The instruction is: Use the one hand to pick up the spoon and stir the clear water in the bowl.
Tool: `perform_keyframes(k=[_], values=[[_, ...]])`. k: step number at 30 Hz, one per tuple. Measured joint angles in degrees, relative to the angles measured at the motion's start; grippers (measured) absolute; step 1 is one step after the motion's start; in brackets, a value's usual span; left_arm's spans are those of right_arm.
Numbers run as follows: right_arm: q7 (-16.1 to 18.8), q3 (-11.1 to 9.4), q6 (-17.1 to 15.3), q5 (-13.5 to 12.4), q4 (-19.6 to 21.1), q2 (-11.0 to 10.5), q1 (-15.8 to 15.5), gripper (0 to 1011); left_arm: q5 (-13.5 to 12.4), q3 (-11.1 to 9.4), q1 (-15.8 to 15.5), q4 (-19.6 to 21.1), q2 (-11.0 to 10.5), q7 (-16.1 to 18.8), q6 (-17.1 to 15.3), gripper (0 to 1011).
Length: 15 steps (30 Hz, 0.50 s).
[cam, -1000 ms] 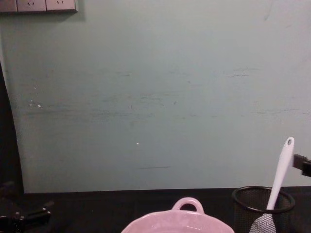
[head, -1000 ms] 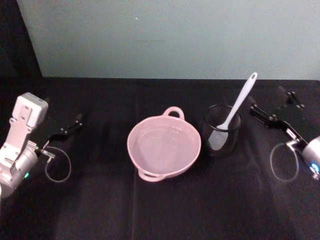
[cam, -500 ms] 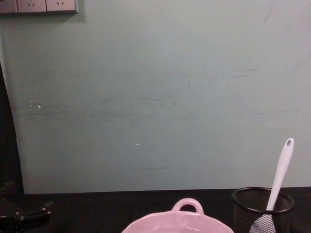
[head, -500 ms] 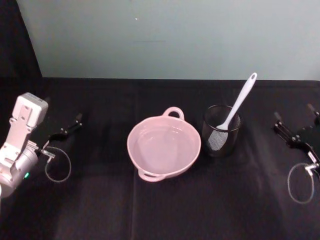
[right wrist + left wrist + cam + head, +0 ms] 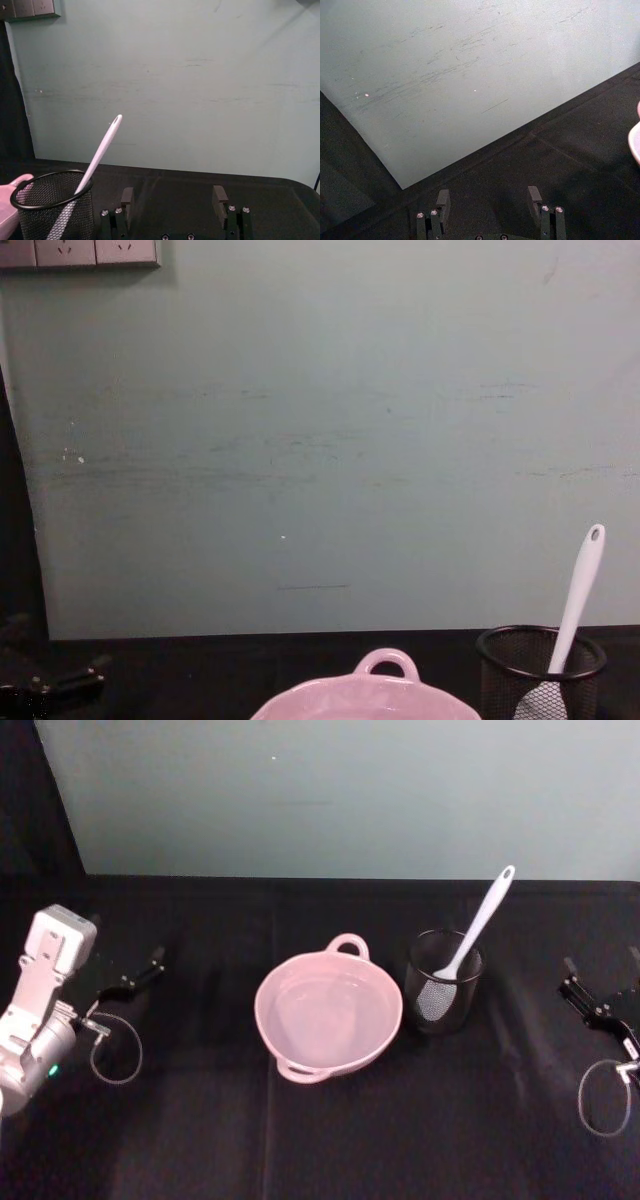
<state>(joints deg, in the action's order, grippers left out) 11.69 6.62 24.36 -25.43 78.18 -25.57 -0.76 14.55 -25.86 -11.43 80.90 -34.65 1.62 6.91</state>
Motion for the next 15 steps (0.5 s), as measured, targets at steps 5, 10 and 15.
perform_keyframes(k=[5, 10, 15], values=[[0.0, 0.1, 0.0, 0.0, 0.2, -0.1, -0.1, 1003, 0.0, 0.0, 0.0, 0.0, 0.0, 0.0, 0.0, 1011], [-0.1, 0.1, 0.0, 0.1, 0.4, -0.2, -0.2, 1003, 0.0, 0.0, 0.0, 0.0, 0.0, 0.0, 0.0, 1011], [-0.2, 0.2, -0.1, 0.2, 0.6, -0.3, -0.3, 1003, 0.0, 0.0, 0.0, 0.0, 0.0, 0.0, 0.0, 1011]])
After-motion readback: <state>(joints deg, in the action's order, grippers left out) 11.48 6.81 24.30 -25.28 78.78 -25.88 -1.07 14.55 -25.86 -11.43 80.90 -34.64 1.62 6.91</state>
